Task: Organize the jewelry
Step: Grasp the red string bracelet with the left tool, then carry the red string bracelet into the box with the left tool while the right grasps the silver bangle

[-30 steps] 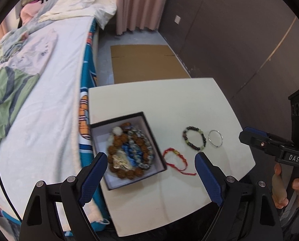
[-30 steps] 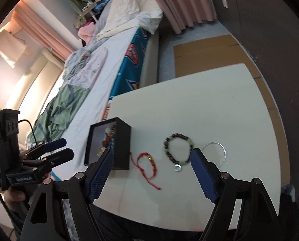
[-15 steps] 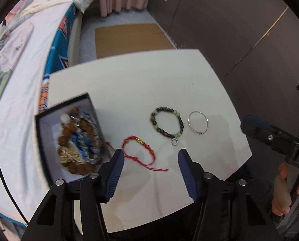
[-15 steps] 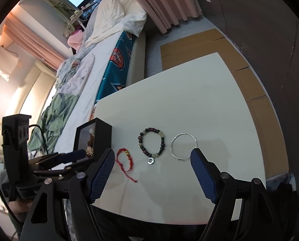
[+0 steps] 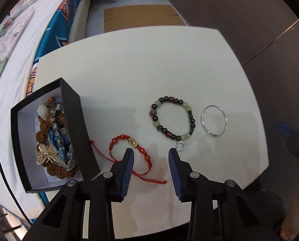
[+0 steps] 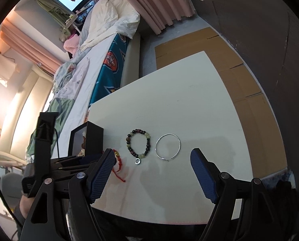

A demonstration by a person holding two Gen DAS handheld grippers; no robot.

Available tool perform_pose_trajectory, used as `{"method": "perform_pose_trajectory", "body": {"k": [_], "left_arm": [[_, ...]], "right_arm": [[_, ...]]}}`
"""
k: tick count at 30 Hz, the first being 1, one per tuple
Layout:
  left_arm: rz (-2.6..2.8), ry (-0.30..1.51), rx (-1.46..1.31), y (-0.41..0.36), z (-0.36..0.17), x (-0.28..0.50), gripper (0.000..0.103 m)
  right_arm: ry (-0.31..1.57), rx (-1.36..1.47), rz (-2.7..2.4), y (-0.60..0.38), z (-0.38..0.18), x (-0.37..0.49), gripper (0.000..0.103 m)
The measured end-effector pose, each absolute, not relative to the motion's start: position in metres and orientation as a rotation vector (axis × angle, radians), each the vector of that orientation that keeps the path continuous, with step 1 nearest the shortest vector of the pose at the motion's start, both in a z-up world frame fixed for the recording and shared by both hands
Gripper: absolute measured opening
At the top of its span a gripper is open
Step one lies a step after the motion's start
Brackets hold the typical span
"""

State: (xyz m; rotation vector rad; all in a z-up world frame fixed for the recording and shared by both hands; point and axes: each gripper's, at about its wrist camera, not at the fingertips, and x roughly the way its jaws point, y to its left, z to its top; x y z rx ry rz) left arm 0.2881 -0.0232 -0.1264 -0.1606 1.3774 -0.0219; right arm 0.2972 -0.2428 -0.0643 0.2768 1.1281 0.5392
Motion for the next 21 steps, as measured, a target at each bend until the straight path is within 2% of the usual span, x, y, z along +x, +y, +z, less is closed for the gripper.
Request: {"method": "perform_pose_trajectory", "body": {"k": [6, 17, 19, 21], "left_arm": [[0.035, 1.425, -0.111, -0.026, -0.150, 0.300, 0.029], [0.053, 1.404, -0.067, -0.034, -0.159, 0.307, 0.028], [0.070, 1.384, -0.052, -0.036, -0.157, 0.299, 0.014], [0.061, 1.368, -0.060, -0.037, -0.156, 0.295, 0.007]], "right_arm": [[1.130, 0.272, 0.546, -0.246, -0.066, 0.299, 0.079], [1.149, 0.238, 0.552, -0.236, -0.073, 0.300, 0.079], [1.163, 0.218, 0.554, -0.229, -0.077, 0.301, 0.077], [1.175, 0.202, 0.553, -0.223, -0.081, 0.300, 0.074]]}}
